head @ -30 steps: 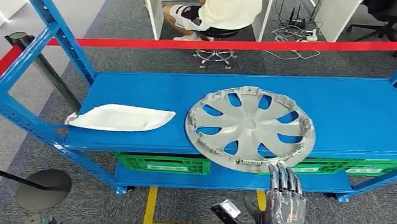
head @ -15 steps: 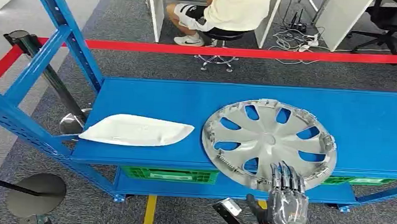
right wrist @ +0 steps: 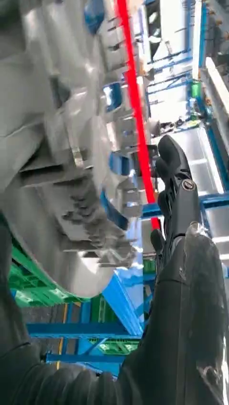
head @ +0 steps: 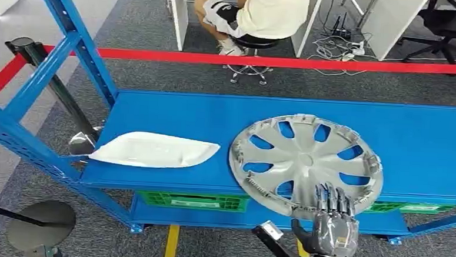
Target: Take the parts from the cabinet and place them on the table.
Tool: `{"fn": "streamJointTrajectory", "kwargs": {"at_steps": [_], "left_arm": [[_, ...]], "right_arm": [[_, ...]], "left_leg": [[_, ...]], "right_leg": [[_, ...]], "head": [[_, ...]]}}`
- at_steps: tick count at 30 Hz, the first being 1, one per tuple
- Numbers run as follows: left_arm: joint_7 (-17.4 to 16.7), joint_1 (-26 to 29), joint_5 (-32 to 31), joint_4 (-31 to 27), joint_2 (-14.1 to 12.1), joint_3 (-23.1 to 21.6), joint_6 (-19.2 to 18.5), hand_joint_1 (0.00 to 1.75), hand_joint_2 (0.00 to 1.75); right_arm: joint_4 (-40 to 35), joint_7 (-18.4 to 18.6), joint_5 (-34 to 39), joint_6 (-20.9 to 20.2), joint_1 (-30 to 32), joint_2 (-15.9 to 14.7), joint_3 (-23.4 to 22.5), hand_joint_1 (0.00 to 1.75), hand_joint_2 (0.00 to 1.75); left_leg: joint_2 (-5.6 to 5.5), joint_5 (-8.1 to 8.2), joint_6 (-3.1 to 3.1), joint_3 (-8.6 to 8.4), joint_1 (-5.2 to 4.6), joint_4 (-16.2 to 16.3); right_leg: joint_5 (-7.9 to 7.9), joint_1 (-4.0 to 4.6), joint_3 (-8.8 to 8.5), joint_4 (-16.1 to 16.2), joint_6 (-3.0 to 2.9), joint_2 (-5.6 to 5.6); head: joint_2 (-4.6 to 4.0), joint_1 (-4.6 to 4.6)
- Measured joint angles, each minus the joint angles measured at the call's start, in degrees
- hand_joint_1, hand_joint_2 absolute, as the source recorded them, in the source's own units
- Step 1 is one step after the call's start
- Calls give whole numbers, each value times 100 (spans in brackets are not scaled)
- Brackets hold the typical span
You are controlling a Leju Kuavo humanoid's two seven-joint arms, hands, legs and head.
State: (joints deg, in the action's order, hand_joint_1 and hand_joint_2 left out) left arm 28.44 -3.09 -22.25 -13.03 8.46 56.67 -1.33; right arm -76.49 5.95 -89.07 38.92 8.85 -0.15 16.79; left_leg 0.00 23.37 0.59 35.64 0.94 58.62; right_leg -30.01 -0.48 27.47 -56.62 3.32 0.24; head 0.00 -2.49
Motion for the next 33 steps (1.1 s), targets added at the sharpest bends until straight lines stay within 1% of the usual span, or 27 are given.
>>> {"fn": "streamJointTrajectory", "kwargs": {"at_steps": [2,5,9,18,25,26,27,33], "left_arm": [[0,-6,-37,0,0,0,-20,0,0],[-11,-9,-111,0,0,0,-57,0,0],[-15,-14,-150,0,6,0,-76,0,0],[-98,-13,-179,9,105,-2,-111,0,0],[-276,-3,-258,24,201,-2,-9,0,0],[-284,1,-258,24,212,-2,-4,0,0],[-291,4,-258,24,221,-2,-4,0,0],[-323,22,-258,24,258,7,9,0,0]], "right_arm": [[212,-24,109,-120,-136,-55,-4,0,175],[557,-177,370,-260,-372,-136,-90,0,175],[887,-304,509,-308,-614,-245,-225,0,175],[1280,-363,400,-424,-903,-516,-490,0,175],[1416,-367,205,-568,-1037,-642,-671,0,175],[1453,-376,188,-603,-1067,-656,-675,145,175],[1495,-380,181,-649,-1092,-667,-686,175,175],[1532,-415,118,-699,-1055,-712,-730,175,175]], "left_leg": [[0,-3,-2,-8,1,-2],[0,-8,3,-14,1,-8],[0,-8,3,-22,2,-8],[0,-13,-4,-31,1,-8],[0,-21,-7,-34,1,-9],[0,-21,-7,-36,1,-9],[0,-21,-6,-38,1,-9],[0,-23,-7,-50,2,-9]], "right_leg": [[0,0,-9,-2,0,-2],[0,1,-11,-4,-1,-1],[0,1,-18,-4,-1,-1],[1,0,-31,-3,-1,-4],[12,0,-33,-3,6,-3],[13,0,-33,-3,8,-1],[14,0,-34,-2,8,0],[14,0,-45,-2,9,-2]], "head": [[0,0],[0,0],[0,0],[0,2],[0,2],[0,0],[0,0],[0,2]]}}
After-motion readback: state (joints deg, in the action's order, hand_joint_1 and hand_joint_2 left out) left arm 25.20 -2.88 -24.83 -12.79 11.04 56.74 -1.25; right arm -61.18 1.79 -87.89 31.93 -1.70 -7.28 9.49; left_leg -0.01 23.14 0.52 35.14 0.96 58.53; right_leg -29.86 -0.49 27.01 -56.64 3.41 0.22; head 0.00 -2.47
